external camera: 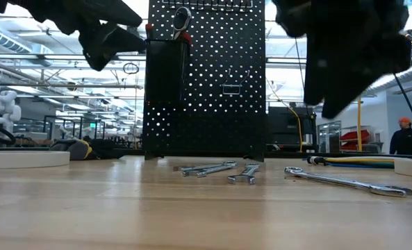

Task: Hang tools onto peg board
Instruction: Hang the wrench on the peg board

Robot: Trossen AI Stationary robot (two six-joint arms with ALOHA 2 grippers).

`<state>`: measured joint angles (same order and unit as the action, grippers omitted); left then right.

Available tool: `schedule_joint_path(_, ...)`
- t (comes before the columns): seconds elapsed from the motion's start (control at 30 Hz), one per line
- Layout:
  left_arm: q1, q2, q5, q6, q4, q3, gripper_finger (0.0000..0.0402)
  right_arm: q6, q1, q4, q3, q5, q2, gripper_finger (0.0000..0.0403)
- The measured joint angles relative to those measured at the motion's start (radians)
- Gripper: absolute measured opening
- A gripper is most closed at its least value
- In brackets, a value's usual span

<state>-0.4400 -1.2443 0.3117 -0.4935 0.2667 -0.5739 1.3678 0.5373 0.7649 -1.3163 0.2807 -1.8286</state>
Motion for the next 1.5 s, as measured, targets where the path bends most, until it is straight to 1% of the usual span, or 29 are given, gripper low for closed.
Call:
schedule_joint_path(0.13, 0.000, -0.050, -0.033, -0.024, 0.066, 0.000, 0.0176, 0.057, 0.003, 0.000, 0.000, 0.001, -0.042, 0.0192)
schedule_joint_path(0.23, 0.000, -0.072, -0.056, -0.025, 0.084, 0.000, 0.0176, 0.083, 0.003, -0.001, 0.000, 0.003, -0.070, 0.0183)
schedule_joint_path(0.53, -0.001, -0.076, -0.057, -0.026, 0.094, 0.000, 0.0176, 0.098, 0.002, -0.007, 0.000, 0.014, -0.153, 0.0163)
schedule_joint_path(0.67, -0.001, -0.076, -0.057, -0.026, 0.094, 0.000, 0.0176, 0.098, 0.002, -0.005, -0.001, 0.040, -0.186, 0.0152)
schedule_joint_path(0.73, 0.000, -0.076, -0.057, -0.026, 0.094, 0.000, 0.0176, 0.095, 0.001, -0.007, -0.004, 0.035, -0.204, 0.0135)
schedule_joint_path(0.8, 0.000, -0.076, -0.057, -0.026, 0.094, 0.000, 0.0176, 0.092, 0.000, -0.007, -0.005, 0.019, -0.229, 0.0107)
schedule_joint_path(0.93, 0.000, -0.076, -0.056, -0.025, 0.094, 0.000, 0.0176, 0.067, 0.001, -0.021, -0.010, -0.002, -0.262, 0.0026)
schedule_joint_path(0.97, 0.000, -0.076, -0.056, -0.025, 0.095, 0.000, 0.0176, 0.053, 0.004, -0.025, -0.010, 0.002, -0.263, 0.0018)
schedule_joint_path(1.07, 0.000, -0.076, -0.056, -0.025, 0.095, 0.000, 0.0176, 0.060, 0.007, -0.032, -0.005, 0.017, -0.249, 0.0018)
schedule_joint_path(1.2, 0.000, -0.076, -0.055, -0.025, 0.094, 0.000, 0.0176, 0.058, 0.006, -0.032, -0.006, 0.054, -0.194, 0.0016)
schedule_joint_path(1.33, 0.002, -0.076, -0.048, -0.021, 0.093, 0.000, 0.0176, 0.023, -0.006, -0.031, -0.004, 0.087, -0.148, 0.0016)
schedule_joint_path(1.4, 0.002, -0.076, -0.047, -0.017, 0.093, 0.000, 0.0176, 0.005, -0.009, -0.036, -0.007, 0.099, -0.138, 0.0001)
schedule_joint_path(1.5, 0.003, -0.076, -0.046, -0.016, 0.093, 0.000, 0.0176, -0.014, -0.013, -0.033, -0.006, 0.102, -0.132, 0.0004)
